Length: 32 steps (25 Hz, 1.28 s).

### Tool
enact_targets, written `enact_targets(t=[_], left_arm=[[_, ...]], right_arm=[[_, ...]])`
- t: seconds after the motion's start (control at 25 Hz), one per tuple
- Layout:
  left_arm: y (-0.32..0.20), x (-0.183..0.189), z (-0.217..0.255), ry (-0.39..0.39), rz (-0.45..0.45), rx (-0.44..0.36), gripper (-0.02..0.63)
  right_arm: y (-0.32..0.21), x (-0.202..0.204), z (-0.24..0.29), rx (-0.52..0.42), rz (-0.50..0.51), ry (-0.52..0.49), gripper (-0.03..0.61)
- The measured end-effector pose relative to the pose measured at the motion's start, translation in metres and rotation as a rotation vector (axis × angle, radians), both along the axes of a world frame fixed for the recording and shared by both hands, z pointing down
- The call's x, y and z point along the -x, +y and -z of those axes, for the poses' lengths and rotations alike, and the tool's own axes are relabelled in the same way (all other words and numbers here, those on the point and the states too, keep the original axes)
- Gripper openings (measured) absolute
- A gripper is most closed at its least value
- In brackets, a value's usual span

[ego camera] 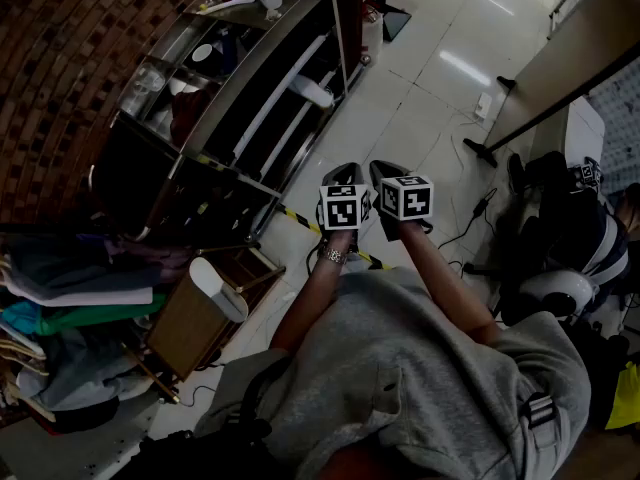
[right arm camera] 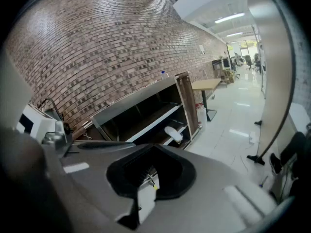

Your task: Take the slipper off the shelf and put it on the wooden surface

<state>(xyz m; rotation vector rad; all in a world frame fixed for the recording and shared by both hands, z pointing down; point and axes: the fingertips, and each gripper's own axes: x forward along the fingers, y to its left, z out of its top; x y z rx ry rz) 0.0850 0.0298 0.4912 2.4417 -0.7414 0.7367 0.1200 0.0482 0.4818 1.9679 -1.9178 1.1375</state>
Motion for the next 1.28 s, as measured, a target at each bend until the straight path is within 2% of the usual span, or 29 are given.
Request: enact_targets(t=[0.2,0.36,0.6,0.76,0.88,0.96,1.08,1.16,1.28], left_arm=[[-0.054,-0.014,-0.004,-0.002,-0.013,0.003,0.003],[-0.076,-0.029,-0.022,-0.024,-0.007,0.051,0.003],[-0.125,-0.070,-0.039,-0.057,0.026,0.073,0.003],[-0.168,-0.105,-0.035,-0.071,0.039,0.039,0.003],[-0.192,-0.113,-0.030,-0.080,0.061,-0.001,0.003],[-0.207,-0.108,-0.039,-0.097,0.090,0.009,0.003],[-0.227,-0.098,-0.071,-0.130,0.137,0.072,0.003],[-0.249,-0.094,-0.087,-0.121,0.150,0.087,0.003],[-0.273,-0.096,-0.107,-0.092,0.136,0.094,0.003]], right_arm=[[-0.060,-0.018,0.011,-0.043,-0.004,-0.004,0.002],[-0.084,-0.039,-0.005,0.001,0.009,-0.009,0.001],[-0.135,-0.091,-0.031,0.042,0.045,-0.042,0.001],[-0.181,-0.125,-0.039,0.038,0.093,-0.049,0.001],[-0.211,-0.142,-0.053,0.056,0.103,-0.046,0.002],[-0.232,-0.146,-0.060,0.062,0.107,-0.049,0.000],[-0.254,-0.141,-0.080,0.111,0.141,-0.035,0.000],[-0.273,-0.133,-0.094,0.141,0.160,-0.020,0.002],[-0.301,-0.126,-0.106,0.138,0.169,0.013,0.002]])
